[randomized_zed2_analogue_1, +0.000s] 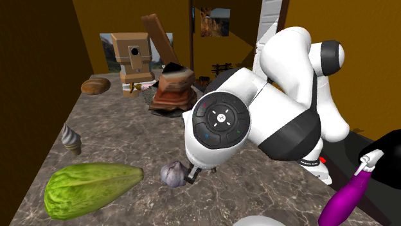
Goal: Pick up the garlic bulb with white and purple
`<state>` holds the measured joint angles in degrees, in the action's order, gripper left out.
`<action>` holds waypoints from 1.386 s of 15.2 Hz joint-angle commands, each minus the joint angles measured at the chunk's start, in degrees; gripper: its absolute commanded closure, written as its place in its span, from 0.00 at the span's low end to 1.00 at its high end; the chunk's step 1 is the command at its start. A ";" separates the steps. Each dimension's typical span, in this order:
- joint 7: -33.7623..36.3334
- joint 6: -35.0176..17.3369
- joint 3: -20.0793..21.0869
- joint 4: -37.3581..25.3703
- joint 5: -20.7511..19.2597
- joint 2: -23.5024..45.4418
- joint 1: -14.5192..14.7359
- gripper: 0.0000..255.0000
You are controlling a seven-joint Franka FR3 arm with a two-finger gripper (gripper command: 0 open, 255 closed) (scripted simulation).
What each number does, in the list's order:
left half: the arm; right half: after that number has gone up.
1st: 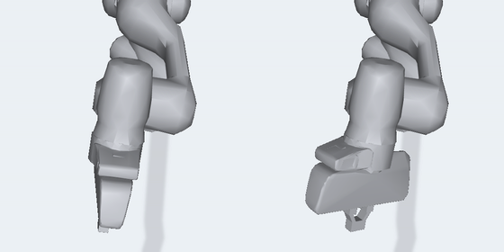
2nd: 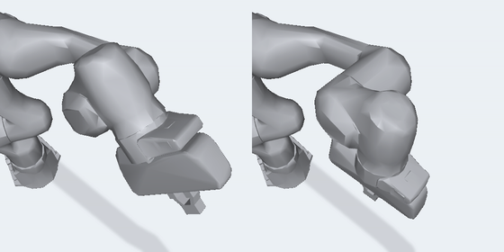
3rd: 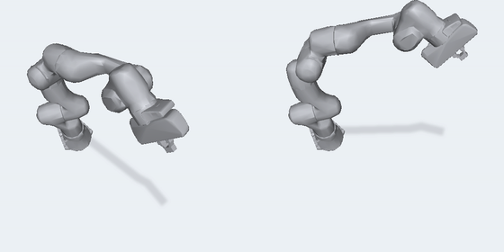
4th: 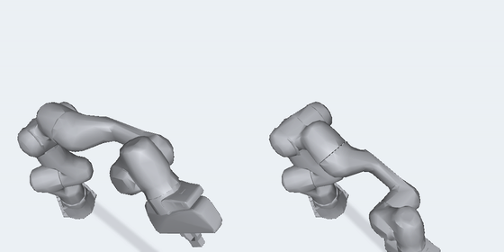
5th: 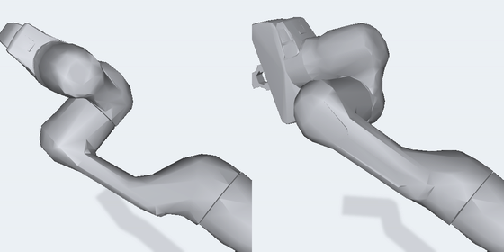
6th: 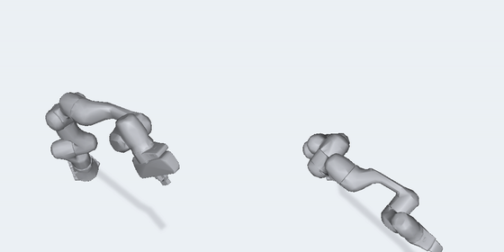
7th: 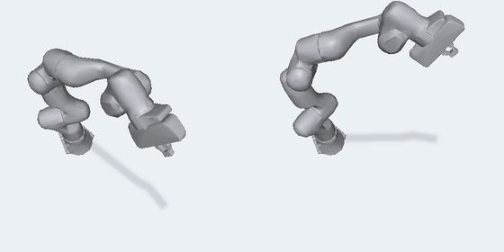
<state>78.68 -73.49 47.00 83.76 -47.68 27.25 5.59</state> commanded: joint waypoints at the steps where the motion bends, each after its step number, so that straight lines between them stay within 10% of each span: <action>1: 1.48 5.03 -3.19 -9.24 -5.44 7.84 6.23 0.00; 5: -1.08 12.55 -10.03 -30.01 -13.59 21.60 17.70 0.00; 14: 2.69 8.91 -9.65 -24.98 -12.65 22.26 15.83 0.00; 15: 2.57 9.09 -9.72 -25.45 -12.74 22.47 16.09 1.00; 21: 2.67 9.07 -9.67 -25.23 -12.68 22.35 16.02 1.00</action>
<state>81.35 -64.39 37.38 58.52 -60.35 49.51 21.65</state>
